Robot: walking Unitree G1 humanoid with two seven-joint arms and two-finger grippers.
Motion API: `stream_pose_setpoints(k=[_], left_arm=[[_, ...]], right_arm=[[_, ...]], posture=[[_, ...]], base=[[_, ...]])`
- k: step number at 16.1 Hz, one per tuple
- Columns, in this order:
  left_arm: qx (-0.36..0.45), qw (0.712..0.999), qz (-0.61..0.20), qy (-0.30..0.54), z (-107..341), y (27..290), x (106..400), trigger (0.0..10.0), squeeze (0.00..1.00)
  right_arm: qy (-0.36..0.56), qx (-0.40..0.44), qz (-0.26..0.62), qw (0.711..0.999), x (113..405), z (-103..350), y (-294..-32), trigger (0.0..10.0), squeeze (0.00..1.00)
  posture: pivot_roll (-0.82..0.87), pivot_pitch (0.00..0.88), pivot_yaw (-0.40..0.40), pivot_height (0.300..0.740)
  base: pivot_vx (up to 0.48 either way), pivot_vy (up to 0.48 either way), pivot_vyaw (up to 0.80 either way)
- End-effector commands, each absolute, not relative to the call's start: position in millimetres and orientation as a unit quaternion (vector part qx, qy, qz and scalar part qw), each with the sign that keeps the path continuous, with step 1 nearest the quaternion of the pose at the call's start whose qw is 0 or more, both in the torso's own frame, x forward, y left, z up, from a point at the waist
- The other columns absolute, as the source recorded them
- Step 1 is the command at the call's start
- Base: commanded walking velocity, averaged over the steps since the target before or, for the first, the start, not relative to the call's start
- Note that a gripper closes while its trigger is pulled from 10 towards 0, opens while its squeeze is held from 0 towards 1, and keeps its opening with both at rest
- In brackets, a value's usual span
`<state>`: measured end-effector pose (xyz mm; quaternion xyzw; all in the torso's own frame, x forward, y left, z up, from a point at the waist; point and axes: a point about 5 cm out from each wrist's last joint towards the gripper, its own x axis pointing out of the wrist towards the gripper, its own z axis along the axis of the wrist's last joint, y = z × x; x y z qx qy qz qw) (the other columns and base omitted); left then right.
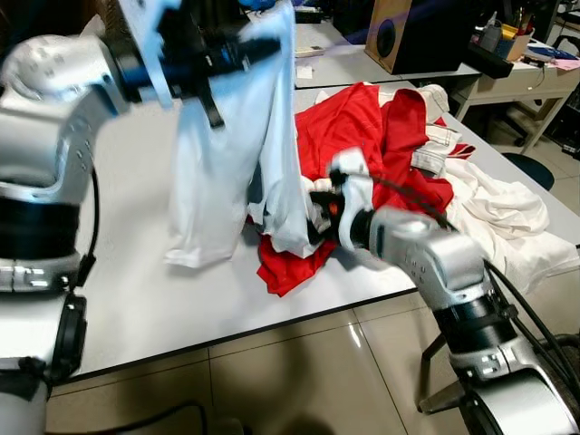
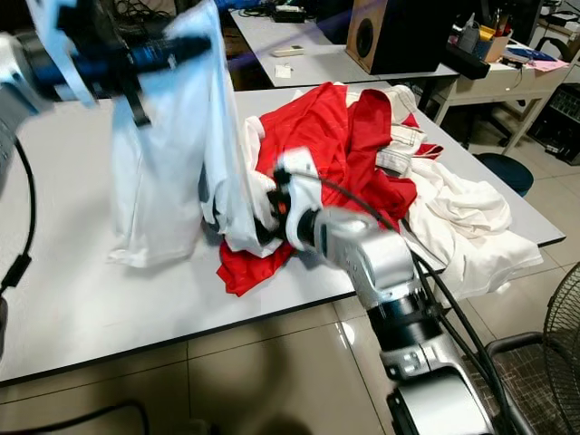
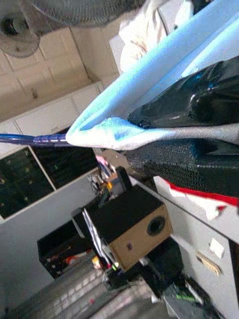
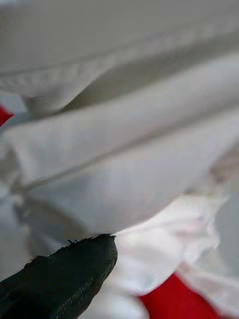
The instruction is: Hang hanger
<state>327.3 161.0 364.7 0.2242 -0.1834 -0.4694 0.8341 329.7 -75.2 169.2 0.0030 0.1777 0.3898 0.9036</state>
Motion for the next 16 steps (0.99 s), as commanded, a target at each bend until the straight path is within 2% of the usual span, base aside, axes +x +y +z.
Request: stream_pose_setpoints(k=[1,3,4,5,6,7,11,16], left_arm=[[0.239,0.835,-0.444,-0.22,385.4,170.0,322.1,0.0,0.0],[0.252,0.838,-0.427,-0.227,392.8,178.6,321.7,0.0,0.0],[0.263,0.843,-0.412,-0.224,394.4,187.7,322.4,0.0,0.0],[0.265,0.846,-0.407,-0.222,394.4,191.2,322.5,0.0,0.0],[0.27,0.849,-0.398,-0.219,393.7,197.2,322.8,0.0,0.0],[0.274,0.857,-0.382,-0.213,392.1,207.0,323.3,0.0,0.0],[0.267,0.857,-0.394,-0.199,382.6,218.5,317.5,0.0,0.0],[0.254,0.86,-0.405,-0.179,364.9,228.3,313.2,0.0,0.0]], right_arm=[[0.188,-0.012,0.369,0.91,329.3,164.7,-84.2,10.0,0.0],[0.198,-0.032,0.348,0.916,329.8,159.7,-95.3,10.0,0.0],[0.195,-0.034,0.341,0.919,328.7,161.8,-103.3,7.8,0.0],[0.193,-0.036,0.338,0.92,328.5,162.8,-106.8,4.4,0.0],[0.191,-0.038,0.334,0.922,327.7,164.1,-113.4,0.0,0.0],[0.191,-0.041,0.329,0.924,325.3,164.8,-125.4,0.0,0.0],[0.19,-0.043,0.29,0.937,324.2,164.3,-157.4,0.0,0.0],[0.172,-0.044,0.205,0.962,333.1,175.5,-217.3,0.0,0.0]], posture=[[0.15,0.0,-0.002,0.74],[0.15,0.0,-0.006,0.74],[0.14,0.0,-0.007,0.74],[0.14,0.0,-0.007,0.74],[0.14,0.0,-0.008,0.74],[0.13,0.0,-0.011,0.74],[0.12,0.0,-0.018,0.74],[0.1,0.0,-0.024,0.74]], base=[[0.0,0.0,0.0],[0.0,0.0,0.0],[0.0,0.0,0.0],[0.0,0.0,0.0],[0.0,0.0,0.0],[0.0,0.0,0.0],[0.0,0.0,0.0],[0.0,0.0,0.0]])
